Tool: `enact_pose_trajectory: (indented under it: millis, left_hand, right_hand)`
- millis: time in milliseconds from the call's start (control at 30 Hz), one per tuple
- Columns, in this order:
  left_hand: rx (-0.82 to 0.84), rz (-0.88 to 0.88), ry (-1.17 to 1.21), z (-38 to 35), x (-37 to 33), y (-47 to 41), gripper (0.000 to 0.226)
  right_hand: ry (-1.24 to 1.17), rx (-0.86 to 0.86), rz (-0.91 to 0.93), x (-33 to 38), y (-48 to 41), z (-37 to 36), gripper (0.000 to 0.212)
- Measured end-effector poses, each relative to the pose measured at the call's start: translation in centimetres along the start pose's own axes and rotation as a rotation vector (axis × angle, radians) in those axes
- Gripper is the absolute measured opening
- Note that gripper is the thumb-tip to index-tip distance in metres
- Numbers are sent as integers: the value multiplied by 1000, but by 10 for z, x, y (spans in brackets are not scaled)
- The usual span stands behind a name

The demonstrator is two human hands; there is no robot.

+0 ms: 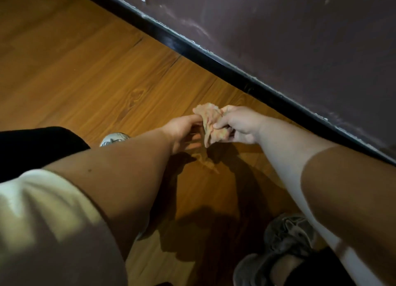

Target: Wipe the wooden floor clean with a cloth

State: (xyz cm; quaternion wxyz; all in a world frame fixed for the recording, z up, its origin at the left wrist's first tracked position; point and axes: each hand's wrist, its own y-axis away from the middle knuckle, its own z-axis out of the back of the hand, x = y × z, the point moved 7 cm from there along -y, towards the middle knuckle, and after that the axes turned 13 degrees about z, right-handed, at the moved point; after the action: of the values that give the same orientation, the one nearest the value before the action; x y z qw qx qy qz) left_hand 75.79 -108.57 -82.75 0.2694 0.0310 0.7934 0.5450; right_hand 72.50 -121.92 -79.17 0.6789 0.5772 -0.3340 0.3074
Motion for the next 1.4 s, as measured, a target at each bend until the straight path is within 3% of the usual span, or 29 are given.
enact_pose_trajectory:
  millis: [267, 367, 500, 600, 767, 867, 900, 1000, 1067, 1167, 1233, 1300, 1400]
  left_hand:
    - [-49, -100, 107, 23, -24, 13, 17]
    - [-95, -148, 100, 34, -34, -4, 7]
    - [-154, -143, 104, 64, -55, -19, 20]
    - [-282, -89, -85, 105, -69, -20, 13]
    - [-669, -88, -515, 188, -89, -19, 6]
    - [-854, 39, -761, 233, -83, -24, 46]
    - [-896, 66, -791, 247, -79, -24, 57]
    - [-946, 125, -777, 277, -65, -29, 75]
    - [-976, 147, -719, 289, -61, -31, 81]
    - [-988, 174, -697, 299, -69, -38, 92]
    - [-976, 212, -731, 299, -72, -45, 97]
    - [-988, 244, -745, 300, -75, -50, 100]
    - [-977, 257, -772, 305, -75, -54, 100]
  right_hand:
    - [10, -251, 70, 17, 1, 3, 15]
    - [-110, -106, -23, -7, -30, -18, 8]
    - [-339, 13, -125, -19, -78, -37, 15]
    - [-126, 46, -105, 1, -112, -38, 13]
    - [481, -138, 142, 59, -158, -2, 8]
    - [847, -329, 134, 78, -188, 27, 21]
    - [926, -307, 89, 73, -197, 26, 30]
    - [1221, -129, 87, 44, -207, -18, 55]
    - [1352, -5, 327, 31, -195, -73, 58]
    - [1387, 563, 719, 7, -171, -161, 35]
    - [1363, 772, 868, 8, -166, -176, 31]
    - [1399, 627, 912, 30, -197, -155, 33]
    - [1429, 195, 589, 71, -272, -77, 44]
